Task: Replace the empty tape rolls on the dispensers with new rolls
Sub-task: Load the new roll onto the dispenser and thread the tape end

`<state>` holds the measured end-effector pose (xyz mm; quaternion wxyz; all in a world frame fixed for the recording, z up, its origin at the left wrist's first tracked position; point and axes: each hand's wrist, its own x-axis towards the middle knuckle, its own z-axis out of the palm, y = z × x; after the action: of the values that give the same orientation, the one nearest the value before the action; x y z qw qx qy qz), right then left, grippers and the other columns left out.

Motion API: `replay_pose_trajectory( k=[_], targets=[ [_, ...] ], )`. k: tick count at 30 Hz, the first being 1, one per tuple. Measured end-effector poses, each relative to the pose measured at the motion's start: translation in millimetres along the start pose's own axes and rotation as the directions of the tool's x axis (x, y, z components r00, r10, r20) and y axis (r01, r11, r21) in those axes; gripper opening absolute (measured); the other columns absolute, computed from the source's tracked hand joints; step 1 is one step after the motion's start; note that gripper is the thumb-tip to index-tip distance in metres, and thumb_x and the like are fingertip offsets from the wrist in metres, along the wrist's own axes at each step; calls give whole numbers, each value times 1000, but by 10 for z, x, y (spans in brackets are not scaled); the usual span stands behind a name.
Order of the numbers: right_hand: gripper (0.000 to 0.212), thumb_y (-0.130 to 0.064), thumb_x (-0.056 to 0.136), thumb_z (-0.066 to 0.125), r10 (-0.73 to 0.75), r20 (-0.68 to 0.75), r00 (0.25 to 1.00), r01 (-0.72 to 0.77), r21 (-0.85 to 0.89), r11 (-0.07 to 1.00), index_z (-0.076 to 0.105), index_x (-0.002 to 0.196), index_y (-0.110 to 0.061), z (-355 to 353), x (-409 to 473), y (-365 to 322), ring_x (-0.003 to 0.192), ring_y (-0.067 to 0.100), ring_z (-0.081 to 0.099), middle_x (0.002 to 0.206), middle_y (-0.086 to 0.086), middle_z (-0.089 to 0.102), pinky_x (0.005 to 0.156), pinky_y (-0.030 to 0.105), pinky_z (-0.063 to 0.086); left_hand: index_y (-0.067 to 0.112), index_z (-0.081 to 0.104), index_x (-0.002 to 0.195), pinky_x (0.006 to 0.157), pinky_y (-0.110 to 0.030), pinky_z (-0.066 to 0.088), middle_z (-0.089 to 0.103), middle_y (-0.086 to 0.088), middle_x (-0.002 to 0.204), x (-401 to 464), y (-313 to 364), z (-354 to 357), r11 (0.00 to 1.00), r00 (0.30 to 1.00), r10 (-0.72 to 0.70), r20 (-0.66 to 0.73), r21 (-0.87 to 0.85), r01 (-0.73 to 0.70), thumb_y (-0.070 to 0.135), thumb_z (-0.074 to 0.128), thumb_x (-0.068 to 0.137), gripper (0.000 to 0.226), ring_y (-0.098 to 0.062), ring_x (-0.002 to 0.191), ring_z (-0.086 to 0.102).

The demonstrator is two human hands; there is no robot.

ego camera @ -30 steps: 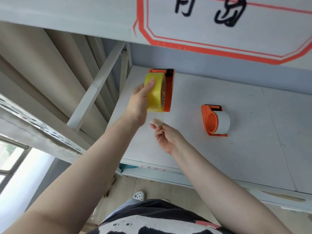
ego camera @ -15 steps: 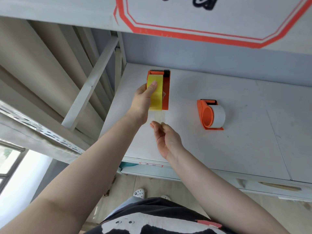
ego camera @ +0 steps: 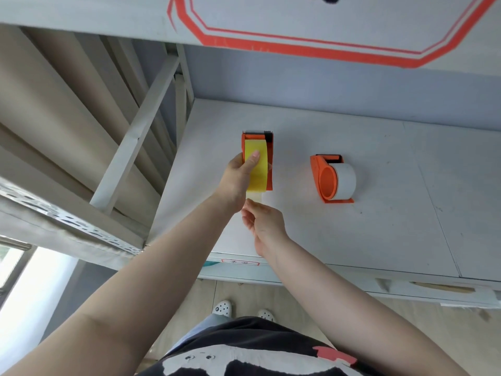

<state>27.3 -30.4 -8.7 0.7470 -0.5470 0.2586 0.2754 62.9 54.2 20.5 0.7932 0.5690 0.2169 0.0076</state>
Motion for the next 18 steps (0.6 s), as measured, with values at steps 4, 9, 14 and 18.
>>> replay_pose_trajectory(
  k=[4, 9, 14, 18],
  targets=[
    [11, -17, 90, 64, 34, -33, 999, -36, -66, 997, 68, 81, -12, -54, 16, 23, 74, 10, 61, 82, 1, 68, 66, 20, 49, 15, 57, 117, 85, -41, 55, 70, -8, 100, 16, -85, -20, 998, 998, -63, -8, 8, 63, 35, 53, 96, 29, -27, 95, 67],
    [12, -23, 91, 63, 76, -51, 996, -82, -135, 987, 69, 82, -16, -95, 14, 42, 79, 9, 60, 85, -4, 69, 65, 19, 46, 11, 56, 127, 98, -53, 49, 69, -15, 114, 10, -158, -29, 993, 994, -107, -39, 37, 108, 44, 58, 88, 51, -34, 106, 65],
    [15, -24, 92, 61, 107, -37, 994, -111, -141, 984, 71, 82, -17, -94, -13, 75, 78, 7, 58, 97, 0, 69, 63, 17, 43, 8, 56, 123, 96, -47, 51, 71, -11, 104, 19, -119, -19, 990, 996, -90, -10, 111, 90, 40, 53, 94, 43, -29, 97, 68],
    [16, -26, 94, 59, 144, -19, 989, -145, -118, 982, 71, 90, -17, -83, -52, 66, 78, 5, 57, 104, -1, 69, 62, 16, 40, 13, 57, 113, 97, -43, 51, 69, -15, 113, 41, -99, -10, 978, 997, -77, -16, 195, 79, 43, 51, 94, 36, -32, 105, 66]
  ],
)
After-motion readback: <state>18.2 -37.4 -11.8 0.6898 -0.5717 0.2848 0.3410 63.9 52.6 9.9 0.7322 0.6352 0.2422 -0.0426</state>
